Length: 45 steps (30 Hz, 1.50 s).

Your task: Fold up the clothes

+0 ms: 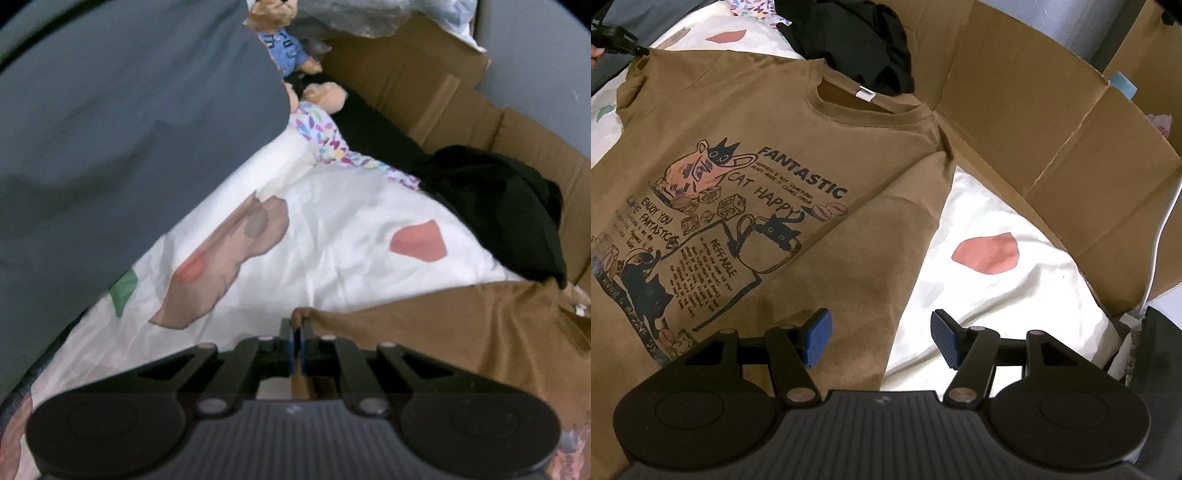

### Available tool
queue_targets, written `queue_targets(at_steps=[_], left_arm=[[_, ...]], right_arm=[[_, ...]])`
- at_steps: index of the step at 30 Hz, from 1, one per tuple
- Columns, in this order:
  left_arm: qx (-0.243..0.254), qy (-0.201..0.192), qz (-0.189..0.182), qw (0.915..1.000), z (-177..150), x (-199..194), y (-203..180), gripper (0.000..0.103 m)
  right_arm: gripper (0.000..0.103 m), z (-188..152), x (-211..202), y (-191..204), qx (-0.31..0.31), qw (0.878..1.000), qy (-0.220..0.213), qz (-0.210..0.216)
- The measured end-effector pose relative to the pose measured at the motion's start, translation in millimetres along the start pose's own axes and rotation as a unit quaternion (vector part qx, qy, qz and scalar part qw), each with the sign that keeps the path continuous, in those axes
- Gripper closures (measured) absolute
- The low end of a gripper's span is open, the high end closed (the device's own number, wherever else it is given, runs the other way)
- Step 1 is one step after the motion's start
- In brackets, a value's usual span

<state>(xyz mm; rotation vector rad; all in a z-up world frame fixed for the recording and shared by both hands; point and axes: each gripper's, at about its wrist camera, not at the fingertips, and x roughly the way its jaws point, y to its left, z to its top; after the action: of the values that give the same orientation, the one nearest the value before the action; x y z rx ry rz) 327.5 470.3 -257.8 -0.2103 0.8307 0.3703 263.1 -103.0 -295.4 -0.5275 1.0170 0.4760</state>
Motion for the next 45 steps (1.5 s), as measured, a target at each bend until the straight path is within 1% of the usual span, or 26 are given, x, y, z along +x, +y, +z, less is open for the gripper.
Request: queue_targets(at_steps=[1, 2, 3, 5, 9, 10, 11, 14, 16, 18, 20, 22, 24, 25, 26, 28, 31, 34, 37, 39, 41, 45], left_arm=[[-0.005, 0.001, -0.002, 1.0000, 0.0, 1.5, 1.0, 0.095], [-0.018, 0.007, -0.005, 0.9998, -0.5, 4.4, 3.1, 0.089], [-0.025, 0.013, -0.002, 0.9996, -1.5, 5.8, 4.2, 0.088], [-0.030, 0.020, 0.000, 0.9993, -4.1, 7.0, 5.5, 0.078], [-0.026, 0.033, -0.010, 0.9991, -14.1, 3.6, 6.8, 0.071], [-0.028, 0.039, -0.014, 0.9988, -18.0, 1.5, 7.6, 0.065], [-0.031, 0.044, -0.018, 0.9984, -22.0, -0.4, 8.3, 0.062], [-0.029, 0.057, -0.022, 0.9977, -30.1, -2.8, 8.1, 0.061], [-0.023, 0.069, -0.017, 0.9972, -37.7, -5.9, 7.3, 0.061], [-0.024, 0.077, -0.019, 0.9966, -42.0, -8.2, 7.9, 0.059], [-0.027, 0.086, -0.024, 0.9956, -47.8, -11.8, 9.3, 0.054], [-0.026, 0.097, -0.030, 0.9945, -54.2, -15.4, 9.6, 0.053], [-0.020, 0.106, -0.034, 0.9936, -60.4, -18.2, 8.3, 0.049], [-0.016, 0.110, -0.035, 0.9932, -63.2, -19.3, 7.0, 0.043], [-0.012, 0.113, -0.035, 0.9929, -65.8, -19.7, 4.8, 0.040], [-0.003, 0.119, -0.036, 0.9922, -70.3, -20.9, 0.3, 0.040], [0.005, 0.111, -0.039, 0.9931, -69.4, -24.7, -8.3, 0.040], [0.007, 0.102, -0.051, 0.9935, -66.0, -25.9, -18.2, 0.040], [0.010, 0.093, -0.063, 0.9937, -62.5, -27.0, -28.2, 0.040], [0.011, 0.087, -0.071, 0.9936, -60.5, -27.6, -34.7, 0.040], [0.009, 0.085, -0.077, 0.9934, -60.9, -27.1, -40.3, 0.040], [0.013, 0.085, -0.091, 0.9921, -62.7, -27.6, -48.9, 0.040]], right_arm=[[0.039, 0.8, 1.0, 0.6, 0.000, 1.000, 0.000, 0.000], [0.039, 1.5, 1.6, 1.4, 0.000, 1.000, 0.000, 0.001], [0.039, 2.2, 2.0, 2.3, -0.001, 1.000, 0.000, 0.002], [0.039, 3.5, 2.3, 4.5, -0.004, 1.000, -0.001, 0.003], [0.039, 4.9, 0.6, 7.1, -0.009, 1.000, -0.003, 0.003], [0.039, 4.9, -0.5, 7.2, -0.010, 1.000, -0.003, 0.004], [0.039, 4.6, -2.4, 6.9, -0.010, 1.000, -0.004, 0.003], [0.039, 3.3, -9.4, 6.0, -0.010, 1.000, -0.008, 0.001], [0.039, 2.4, -14.0, 5.4, -0.010, 1.000, -0.011, -0.001], [0.039, 1.1, -20.0, 5.1, -0.011, 1.000, -0.014, -0.003], [0.039, 0.6, -25.5, 4.5, -0.011, 1.000, -0.018, -0.003], [0.039, -2.4, -30.3, 3.4, -0.009, 1.000, -0.020, -0.005], [0.039, -5.6, -34.1, 1.5, -0.007, 1.000, -0.020, -0.005], [0.039, -8.0, -35.4, 0.6, -0.004, 1.000, -0.020, -0.004], [0.039, -11.0, -36.3, 0.7, -0.002, 1.000, -0.019, -0.001], [0.039, -17.2, -36.9, 2.1, 0.001, 1.000, -0.015, 0.004], [0.039, -26.4, -36.4, 9.0, -0.002, 1.000, -0.011, 0.010], [0.039, -32.8, -37.1, 21.0, -0.004, 0.999, -0.010, 0.035], [0.039, -36.7, -33.2, 31.4, 0.000, 0.998, 0.000, 0.056], [0.039, -37.4, -29.5, 34.2, 0.011, 0.998, 0.006, 0.062], [0.039, -38.0, -26.3, 31.0, 0.022, 0.998, 0.007, 0.056], [0.039, -45.0, -13.4, 3.1, 0.094, 0.995, 0.012, 0.044]])
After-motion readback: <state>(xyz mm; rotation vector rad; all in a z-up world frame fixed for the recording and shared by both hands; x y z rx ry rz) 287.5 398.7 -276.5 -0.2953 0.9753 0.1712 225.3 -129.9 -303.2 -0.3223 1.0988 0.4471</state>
